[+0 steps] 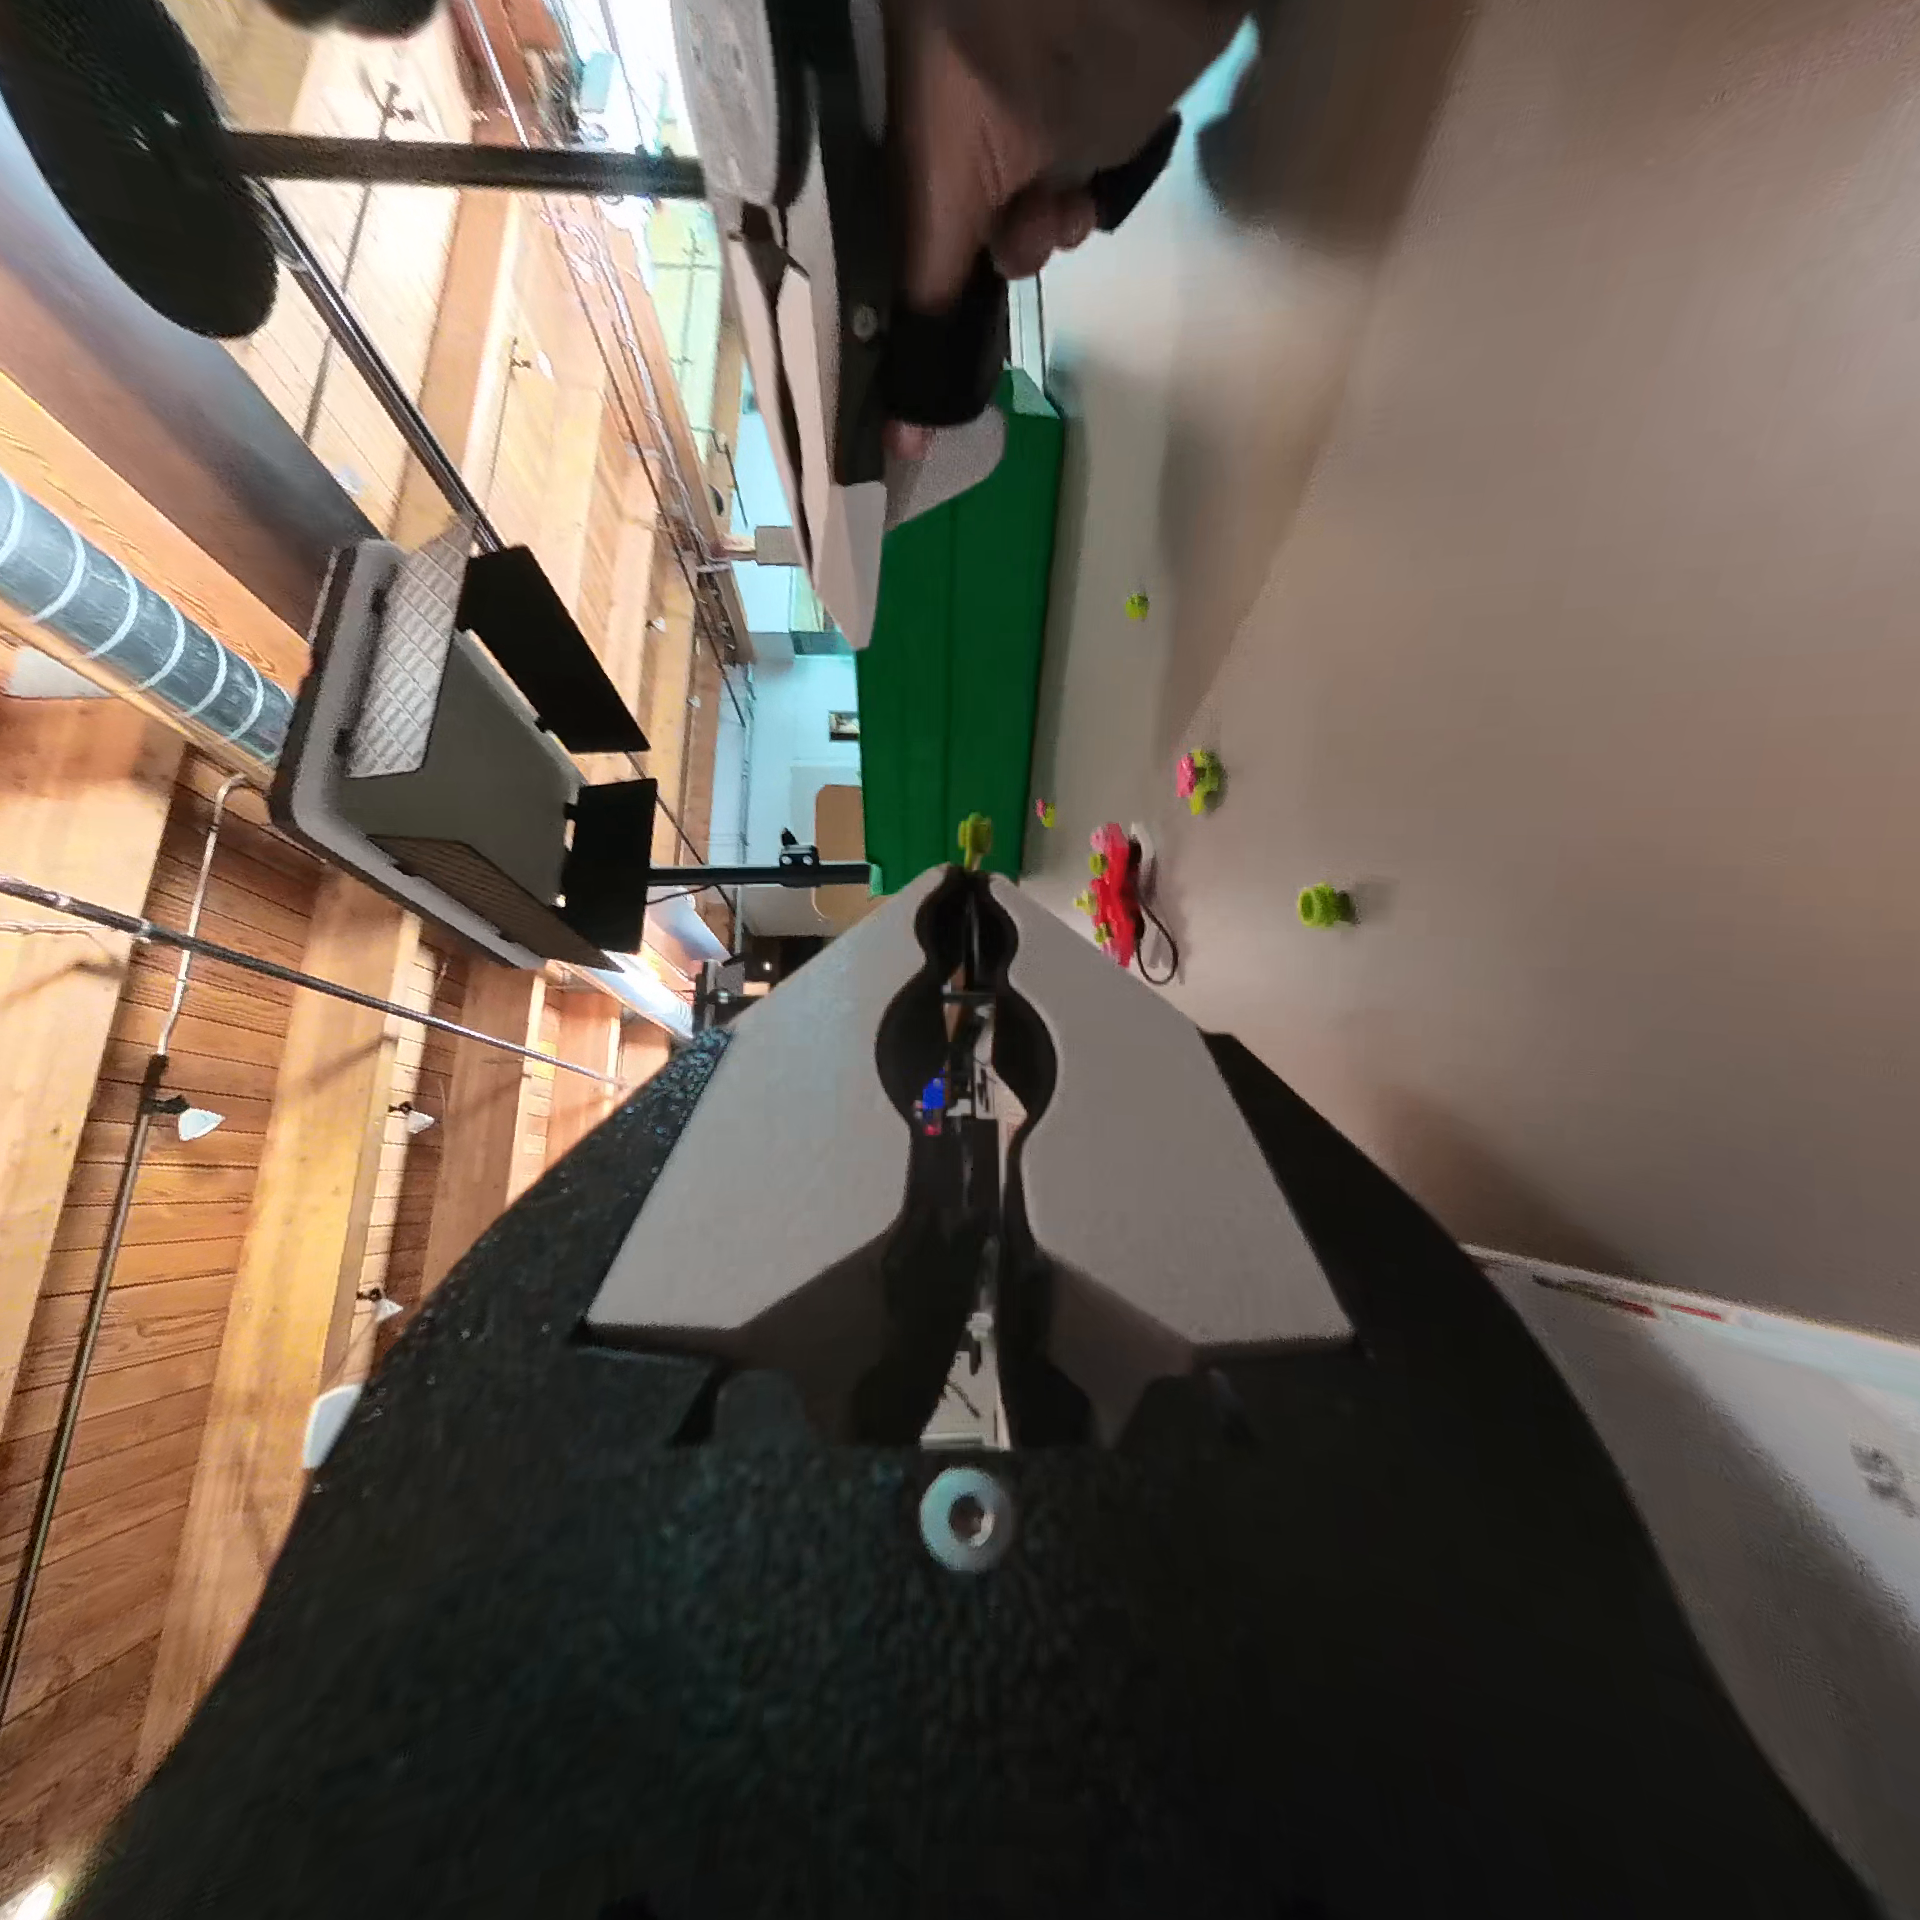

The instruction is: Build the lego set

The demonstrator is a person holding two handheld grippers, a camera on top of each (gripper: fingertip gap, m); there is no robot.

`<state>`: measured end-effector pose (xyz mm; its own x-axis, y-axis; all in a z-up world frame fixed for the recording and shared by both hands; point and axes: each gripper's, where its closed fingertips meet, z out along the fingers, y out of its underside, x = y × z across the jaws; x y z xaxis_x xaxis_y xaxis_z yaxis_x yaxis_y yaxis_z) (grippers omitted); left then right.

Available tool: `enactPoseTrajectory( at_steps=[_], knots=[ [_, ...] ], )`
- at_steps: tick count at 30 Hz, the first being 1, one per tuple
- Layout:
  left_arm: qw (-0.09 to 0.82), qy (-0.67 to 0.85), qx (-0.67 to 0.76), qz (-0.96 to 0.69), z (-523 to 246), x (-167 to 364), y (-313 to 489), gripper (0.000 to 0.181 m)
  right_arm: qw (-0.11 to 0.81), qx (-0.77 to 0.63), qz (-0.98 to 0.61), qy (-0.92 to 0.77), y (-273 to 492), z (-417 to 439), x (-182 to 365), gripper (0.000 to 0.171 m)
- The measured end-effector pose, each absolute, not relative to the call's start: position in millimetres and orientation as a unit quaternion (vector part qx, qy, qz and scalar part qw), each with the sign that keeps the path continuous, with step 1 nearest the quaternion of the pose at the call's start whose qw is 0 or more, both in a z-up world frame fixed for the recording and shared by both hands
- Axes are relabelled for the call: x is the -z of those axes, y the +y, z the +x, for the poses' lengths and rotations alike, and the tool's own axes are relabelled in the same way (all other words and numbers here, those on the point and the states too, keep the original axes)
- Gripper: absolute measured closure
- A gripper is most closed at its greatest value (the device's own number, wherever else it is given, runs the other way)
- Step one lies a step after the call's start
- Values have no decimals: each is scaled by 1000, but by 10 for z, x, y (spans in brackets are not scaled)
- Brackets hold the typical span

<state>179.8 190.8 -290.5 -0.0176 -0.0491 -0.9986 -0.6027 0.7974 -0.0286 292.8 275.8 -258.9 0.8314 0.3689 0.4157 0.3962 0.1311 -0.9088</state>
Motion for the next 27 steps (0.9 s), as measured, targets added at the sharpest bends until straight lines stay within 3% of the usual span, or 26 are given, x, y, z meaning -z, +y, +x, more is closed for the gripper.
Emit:
enactPoseTrajectory(
  at_steps=[13,27],
  knots=[
    [689,652,-234,-214,1499,2475,1900,181,707,99,-641,-282,2777,3073,2543,171],
    [709,603,-210,-300,567,2591,2592,181,643,245,-632,-357,2861,2980,2737,168]
  ],
)
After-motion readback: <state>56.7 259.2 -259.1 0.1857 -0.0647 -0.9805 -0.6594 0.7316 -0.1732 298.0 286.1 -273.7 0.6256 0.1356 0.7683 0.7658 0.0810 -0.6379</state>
